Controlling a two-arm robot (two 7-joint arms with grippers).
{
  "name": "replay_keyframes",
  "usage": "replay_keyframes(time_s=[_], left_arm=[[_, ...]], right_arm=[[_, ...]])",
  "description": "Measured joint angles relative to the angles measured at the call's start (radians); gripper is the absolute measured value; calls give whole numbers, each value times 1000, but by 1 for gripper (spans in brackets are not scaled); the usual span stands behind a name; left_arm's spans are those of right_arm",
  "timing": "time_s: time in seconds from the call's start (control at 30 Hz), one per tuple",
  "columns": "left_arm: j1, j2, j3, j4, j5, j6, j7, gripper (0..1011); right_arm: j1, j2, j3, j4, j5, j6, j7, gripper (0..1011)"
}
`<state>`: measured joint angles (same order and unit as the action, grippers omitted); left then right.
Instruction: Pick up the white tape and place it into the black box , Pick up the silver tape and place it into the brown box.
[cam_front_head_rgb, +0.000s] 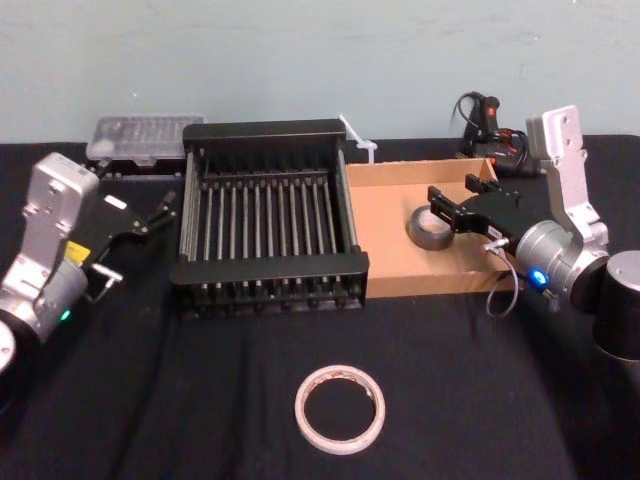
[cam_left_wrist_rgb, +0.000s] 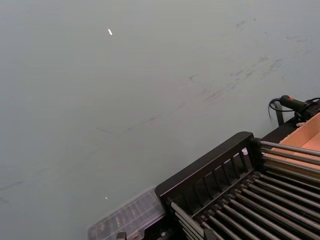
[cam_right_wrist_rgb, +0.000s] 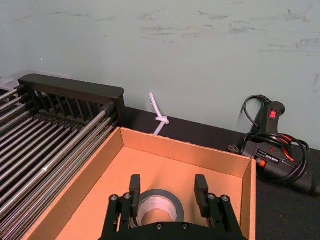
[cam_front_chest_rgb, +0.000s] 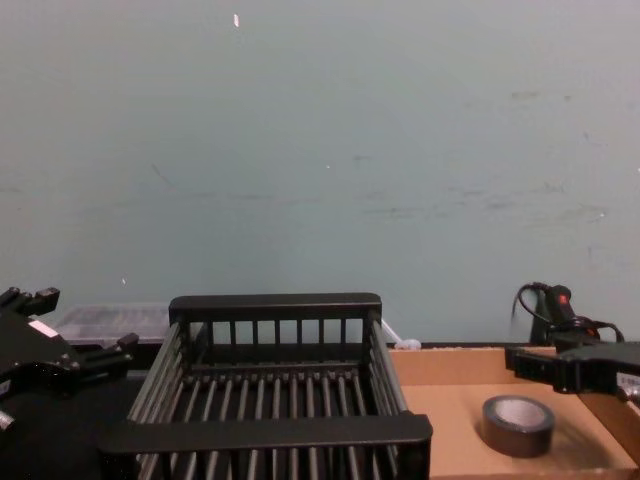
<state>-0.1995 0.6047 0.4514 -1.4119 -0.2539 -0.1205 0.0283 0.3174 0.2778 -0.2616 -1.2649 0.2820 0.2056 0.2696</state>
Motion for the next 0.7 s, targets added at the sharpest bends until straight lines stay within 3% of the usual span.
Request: replay_keyframes(time_s=[0.4, 0.7], left_arm=[[0, 0, 0, 0, 0, 0, 0, 1001], [0, 0, 0, 0, 0, 0, 0, 1001]], right_arm=[[-6, 1, 2, -10, 0, 0, 0, 991], [-56, 9, 25, -84, 23, 16, 5, 1002]])
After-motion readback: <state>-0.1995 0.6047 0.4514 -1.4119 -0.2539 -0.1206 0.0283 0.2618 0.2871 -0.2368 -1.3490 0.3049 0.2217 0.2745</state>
